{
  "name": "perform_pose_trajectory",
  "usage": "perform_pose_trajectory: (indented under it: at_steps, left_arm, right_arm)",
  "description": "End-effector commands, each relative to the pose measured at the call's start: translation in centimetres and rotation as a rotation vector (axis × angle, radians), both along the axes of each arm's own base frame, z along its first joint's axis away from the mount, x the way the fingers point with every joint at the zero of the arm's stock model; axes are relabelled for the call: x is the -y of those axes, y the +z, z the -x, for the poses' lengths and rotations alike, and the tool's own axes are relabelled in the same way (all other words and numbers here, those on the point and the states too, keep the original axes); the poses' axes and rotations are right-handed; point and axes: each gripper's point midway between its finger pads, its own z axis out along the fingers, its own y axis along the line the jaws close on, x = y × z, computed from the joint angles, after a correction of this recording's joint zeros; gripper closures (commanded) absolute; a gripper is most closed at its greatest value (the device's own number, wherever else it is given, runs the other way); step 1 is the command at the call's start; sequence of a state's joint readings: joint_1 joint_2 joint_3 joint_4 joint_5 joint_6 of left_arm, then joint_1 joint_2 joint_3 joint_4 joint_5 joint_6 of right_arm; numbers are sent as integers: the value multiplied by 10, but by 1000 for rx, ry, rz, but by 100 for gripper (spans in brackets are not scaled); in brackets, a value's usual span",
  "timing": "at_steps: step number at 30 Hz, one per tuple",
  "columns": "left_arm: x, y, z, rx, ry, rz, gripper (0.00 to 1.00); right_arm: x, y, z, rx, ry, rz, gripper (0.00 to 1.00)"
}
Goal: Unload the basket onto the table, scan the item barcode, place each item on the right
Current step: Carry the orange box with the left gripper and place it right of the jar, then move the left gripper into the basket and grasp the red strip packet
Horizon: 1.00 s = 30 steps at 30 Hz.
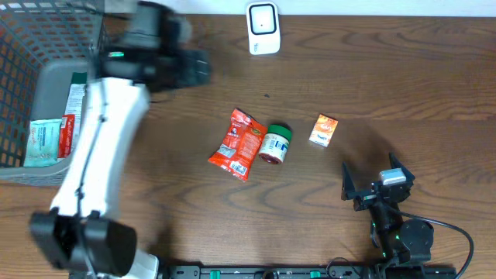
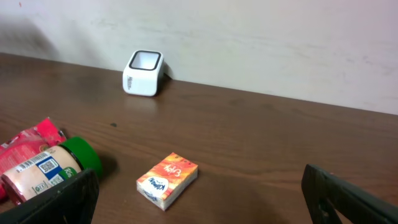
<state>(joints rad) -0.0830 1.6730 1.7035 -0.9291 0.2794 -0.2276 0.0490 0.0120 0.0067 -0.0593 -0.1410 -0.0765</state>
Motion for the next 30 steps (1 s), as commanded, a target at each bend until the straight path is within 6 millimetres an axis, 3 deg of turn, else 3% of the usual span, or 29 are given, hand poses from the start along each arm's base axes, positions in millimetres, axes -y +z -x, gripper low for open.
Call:
perform_pose_trajectory:
  at_steps: [1, 4, 5, 7, 10, 13, 14, 16, 20, 26, 30]
  left_arm:
    - [-82, 80, 12, 218, 176, -28, 21]
    - [-143, 113, 26, 326, 332, -57, 20]
    - [-158, 117, 30, 339, 372, -70, 20]
    - [-207, 118, 44, 334, 515, -142, 20]
    - [-259, 95, 58, 257, 679, -247, 20]
    - [-297, 53, 66, 117, 778, -332, 16]
    - [-303, 37, 66, 66, 774, -350, 16]
    - [-316, -13, 65, -85, 735, -373, 16]
    - [-322, -91, 65, -312, 641, -361, 16]
    - [-324, -163, 69, -494, 578, -325, 17]
    - [-324, -184, 69, -534, 565, -316, 17]
  right_arm:
    - [3, 0, 0, -2, -13, -9, 1]
    - [3, 0, 0, -2, -13, -9, 1]
    - [3, 0, 0, -2, -13, -9, 1]
    - [3, 0, 0, -2, -13, -9, 1]
    - [3, 0, 0, -2, -13, -9, 1]
    - [3, 0, 0, -2, -13, -9, 1]
    - [3, 0, 0, -2, -13, -9, 1]
    - [3, 0, 0, -2, -13, -9, 1]
    - [3, 0, 0, -2, -13, -9, 1]
    - [3, 0, 0, -2, -13, -9, 1]
    - [3, 0, 0, -2, -13, -9, 1]
